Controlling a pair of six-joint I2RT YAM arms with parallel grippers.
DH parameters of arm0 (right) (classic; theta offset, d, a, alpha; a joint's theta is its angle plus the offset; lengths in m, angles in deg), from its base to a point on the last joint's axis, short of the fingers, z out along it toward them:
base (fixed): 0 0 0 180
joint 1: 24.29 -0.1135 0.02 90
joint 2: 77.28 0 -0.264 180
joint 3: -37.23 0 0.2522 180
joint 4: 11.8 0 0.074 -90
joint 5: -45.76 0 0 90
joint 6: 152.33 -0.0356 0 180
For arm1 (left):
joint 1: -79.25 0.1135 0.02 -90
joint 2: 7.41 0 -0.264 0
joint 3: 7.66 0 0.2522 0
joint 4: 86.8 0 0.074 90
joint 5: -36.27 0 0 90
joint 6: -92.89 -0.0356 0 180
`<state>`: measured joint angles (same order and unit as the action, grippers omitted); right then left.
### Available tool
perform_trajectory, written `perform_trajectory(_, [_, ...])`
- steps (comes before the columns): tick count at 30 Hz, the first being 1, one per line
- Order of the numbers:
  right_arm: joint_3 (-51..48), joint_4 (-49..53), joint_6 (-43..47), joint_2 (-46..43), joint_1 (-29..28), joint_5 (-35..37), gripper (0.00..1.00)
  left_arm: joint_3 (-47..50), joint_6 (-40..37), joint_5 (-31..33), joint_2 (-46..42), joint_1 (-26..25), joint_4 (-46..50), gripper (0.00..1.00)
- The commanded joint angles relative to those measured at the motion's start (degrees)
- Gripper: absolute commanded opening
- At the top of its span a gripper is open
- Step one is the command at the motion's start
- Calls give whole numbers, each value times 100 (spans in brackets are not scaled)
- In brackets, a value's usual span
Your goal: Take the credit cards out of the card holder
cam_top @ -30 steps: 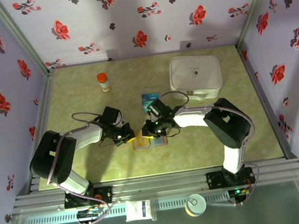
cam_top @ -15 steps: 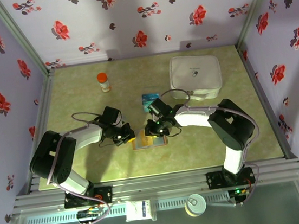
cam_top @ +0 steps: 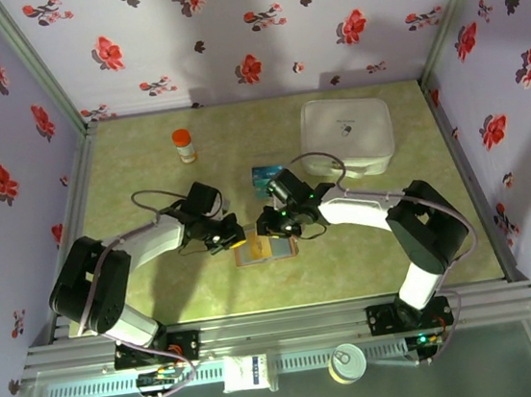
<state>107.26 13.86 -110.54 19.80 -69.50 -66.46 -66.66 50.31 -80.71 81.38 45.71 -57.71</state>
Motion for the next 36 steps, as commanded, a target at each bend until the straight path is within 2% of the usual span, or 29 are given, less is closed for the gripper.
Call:
perform_trajectory(1, [-115, 62, 13, -79, 65, 62, 26, -186, -108, 153, 159, -148, 211, 0])
perform_trajectory(8, [-151, 43, 34, 72, 74, -52, 27, -149, -162, 371, 282, -230, 334, 0])
perform_trajectory(26, [-248, -211, -16, 471, 78, -234, 28, -100, -159, 410, 480, -250, 312, 0])
perform_trajectory(36, [-349, -554, -178, 395, 74, -415, 26, -120, -172, 413, 507, -249, 356, 0])
